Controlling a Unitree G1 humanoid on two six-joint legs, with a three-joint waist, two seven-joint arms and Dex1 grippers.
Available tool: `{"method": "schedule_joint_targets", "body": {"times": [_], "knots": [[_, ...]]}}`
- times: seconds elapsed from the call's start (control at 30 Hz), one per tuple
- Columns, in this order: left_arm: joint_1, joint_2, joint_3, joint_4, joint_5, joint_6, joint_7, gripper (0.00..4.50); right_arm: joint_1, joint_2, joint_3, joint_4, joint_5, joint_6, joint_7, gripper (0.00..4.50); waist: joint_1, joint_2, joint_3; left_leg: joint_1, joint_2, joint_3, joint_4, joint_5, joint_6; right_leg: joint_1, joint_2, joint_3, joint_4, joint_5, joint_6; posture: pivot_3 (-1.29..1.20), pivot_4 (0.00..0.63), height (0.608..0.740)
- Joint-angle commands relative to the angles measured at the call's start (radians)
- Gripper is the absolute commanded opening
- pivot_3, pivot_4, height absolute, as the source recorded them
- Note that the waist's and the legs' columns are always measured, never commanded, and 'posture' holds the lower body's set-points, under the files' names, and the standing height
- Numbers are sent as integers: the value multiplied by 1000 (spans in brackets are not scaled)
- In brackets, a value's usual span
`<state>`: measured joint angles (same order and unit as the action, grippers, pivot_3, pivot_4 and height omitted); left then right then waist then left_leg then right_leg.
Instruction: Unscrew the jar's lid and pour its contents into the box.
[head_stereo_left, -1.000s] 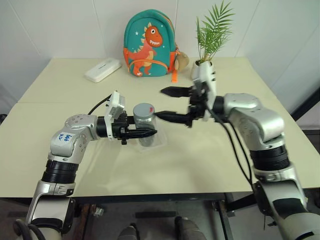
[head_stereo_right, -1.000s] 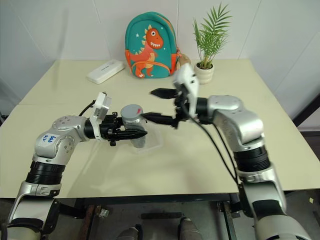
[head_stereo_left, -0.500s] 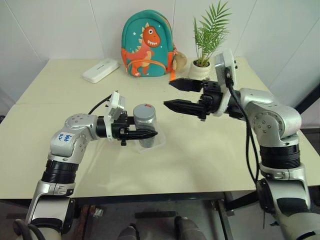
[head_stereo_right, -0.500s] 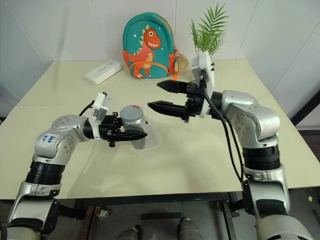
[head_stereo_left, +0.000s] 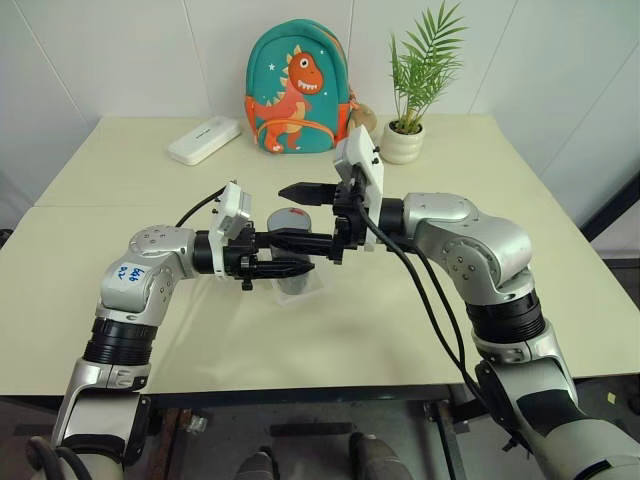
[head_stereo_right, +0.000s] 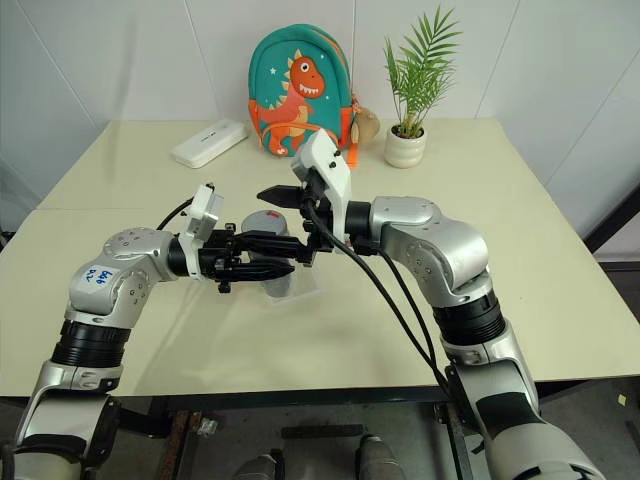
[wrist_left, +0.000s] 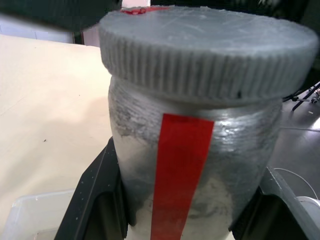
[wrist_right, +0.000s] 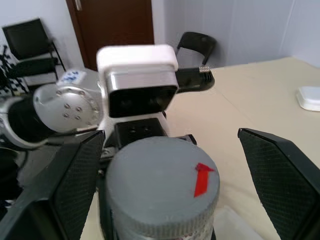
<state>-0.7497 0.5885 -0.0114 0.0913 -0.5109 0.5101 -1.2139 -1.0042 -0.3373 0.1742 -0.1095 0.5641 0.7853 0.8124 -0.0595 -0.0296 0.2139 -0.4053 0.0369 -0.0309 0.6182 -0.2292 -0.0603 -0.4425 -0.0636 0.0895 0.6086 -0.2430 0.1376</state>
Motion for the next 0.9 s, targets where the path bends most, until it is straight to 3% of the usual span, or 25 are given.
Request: {"method": "schedule_joint_targets", "body": {"times": [0.03, 0.9], "knots": [[-20, 13, 11, -26, -4, -10, -4, 1976, -19, 12, -10, -7, -19, -37, 0, 4469, 0, 0, 0, 0, 0, 0, 0, 0, 0, 0, 0, 0, 0, 0, 0, 0, 150, 740], [-7, 19, 13, -29, 14, -22, -4, 1976, 34, -83, -108, 59, 27, -38, 106, 4469, 0, 0, 0, 0, 0, 0, 0, 0, 0, 0, 0, 0, 0, 0, 0, 0, 150, 740]]}}
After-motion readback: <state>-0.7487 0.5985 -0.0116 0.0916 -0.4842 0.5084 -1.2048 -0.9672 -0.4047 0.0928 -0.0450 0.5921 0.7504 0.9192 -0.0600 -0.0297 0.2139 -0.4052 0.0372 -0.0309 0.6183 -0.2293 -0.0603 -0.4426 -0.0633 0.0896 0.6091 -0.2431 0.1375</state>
